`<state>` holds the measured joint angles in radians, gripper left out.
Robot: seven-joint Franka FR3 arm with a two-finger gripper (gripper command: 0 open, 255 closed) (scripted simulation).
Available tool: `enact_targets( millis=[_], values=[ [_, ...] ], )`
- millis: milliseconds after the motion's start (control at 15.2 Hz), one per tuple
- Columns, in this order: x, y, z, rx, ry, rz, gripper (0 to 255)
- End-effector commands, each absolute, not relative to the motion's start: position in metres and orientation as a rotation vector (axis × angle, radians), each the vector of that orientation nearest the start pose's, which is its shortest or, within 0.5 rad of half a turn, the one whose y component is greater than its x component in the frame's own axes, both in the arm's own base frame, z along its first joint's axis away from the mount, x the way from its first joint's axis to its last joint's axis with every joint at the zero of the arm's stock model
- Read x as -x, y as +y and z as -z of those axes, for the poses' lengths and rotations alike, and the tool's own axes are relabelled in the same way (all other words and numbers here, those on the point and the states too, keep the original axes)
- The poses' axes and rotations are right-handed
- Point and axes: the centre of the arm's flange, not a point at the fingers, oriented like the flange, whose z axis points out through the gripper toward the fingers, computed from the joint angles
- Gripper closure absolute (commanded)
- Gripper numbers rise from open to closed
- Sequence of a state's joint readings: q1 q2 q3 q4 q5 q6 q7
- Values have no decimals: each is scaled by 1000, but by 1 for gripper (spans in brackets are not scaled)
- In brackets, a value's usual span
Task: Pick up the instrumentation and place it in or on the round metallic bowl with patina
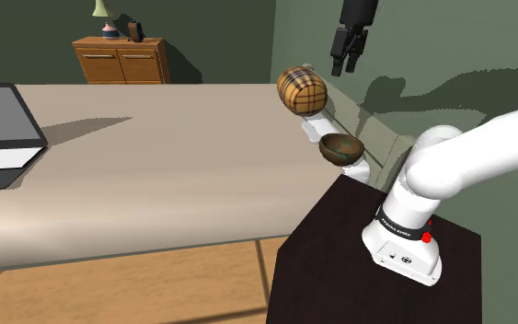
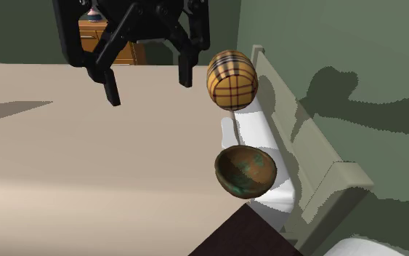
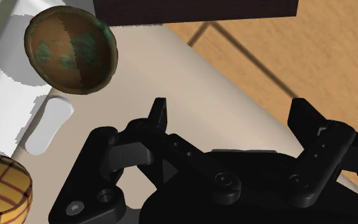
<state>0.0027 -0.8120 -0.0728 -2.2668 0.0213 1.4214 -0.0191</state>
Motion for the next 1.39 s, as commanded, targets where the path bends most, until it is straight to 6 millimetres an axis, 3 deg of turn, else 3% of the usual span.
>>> enact_targets(
  millis=[0, 1320],
  values=[
    [-283, -26, -626, 3066, 38, -49, 0],
    [-410, -181, -461, 3058, 441, -30, 0]
  ],
)
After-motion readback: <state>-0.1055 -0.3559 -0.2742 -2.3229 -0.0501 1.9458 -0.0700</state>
